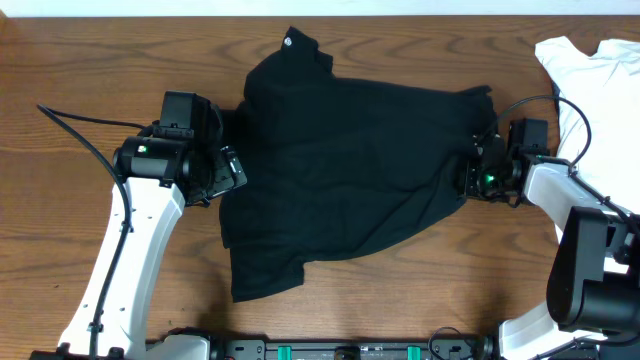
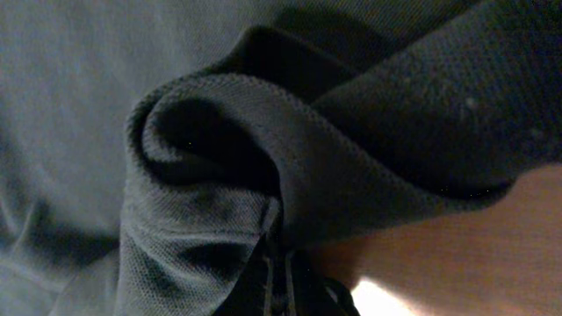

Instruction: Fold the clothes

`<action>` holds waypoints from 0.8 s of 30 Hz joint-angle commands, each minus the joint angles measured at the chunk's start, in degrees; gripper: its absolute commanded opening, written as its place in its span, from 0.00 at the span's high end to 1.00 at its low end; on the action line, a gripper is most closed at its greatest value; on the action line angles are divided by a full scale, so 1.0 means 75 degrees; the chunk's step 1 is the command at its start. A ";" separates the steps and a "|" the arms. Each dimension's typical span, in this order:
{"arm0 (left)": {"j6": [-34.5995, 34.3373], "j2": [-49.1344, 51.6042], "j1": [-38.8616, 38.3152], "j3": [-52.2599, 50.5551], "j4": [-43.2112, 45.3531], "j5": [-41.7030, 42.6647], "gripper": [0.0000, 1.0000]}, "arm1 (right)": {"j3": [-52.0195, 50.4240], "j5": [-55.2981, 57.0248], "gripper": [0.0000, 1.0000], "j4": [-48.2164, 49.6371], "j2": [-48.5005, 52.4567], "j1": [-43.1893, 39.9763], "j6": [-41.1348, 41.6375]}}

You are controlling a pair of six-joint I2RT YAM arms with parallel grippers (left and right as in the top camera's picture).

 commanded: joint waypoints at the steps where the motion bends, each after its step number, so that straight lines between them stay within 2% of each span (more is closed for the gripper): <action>1: -0.0096 0.0012 0.0000 0.0035 -0.0015 -0.0067 0.03 | 0.0516 0.0038 0.99 -0.0498 -0.0157 0.0038 -0.0012; 6: -0.0096 0.0012 0.0000 0.0035 -0.0017 -0.0064 0.04 | 0.0982 0.0723 0.99 -0.1559 -0.0667 0.0006 0.0312; 14: -0.0096 0.0012 0.0000 0.0035 0.0012 -0.0064 0.04 | 0.0941 0.1778 0.98 -0.2871 -0.0906 0.0006 0.1378; 19: -0.0096 0.0012 0.0000 0.0035 0.0017 -0.0064 0.04 | 0.0889 0.1827 0.89 -0.2970 -0.0906 0.0015 0.1393; 24: -0.0096 0.0012 0.0000 0.0035 0.0012 -0.0067 0.04 | 0.0886 0.1824 0.86 -0.3022 -0.0906 0.0020 0.1396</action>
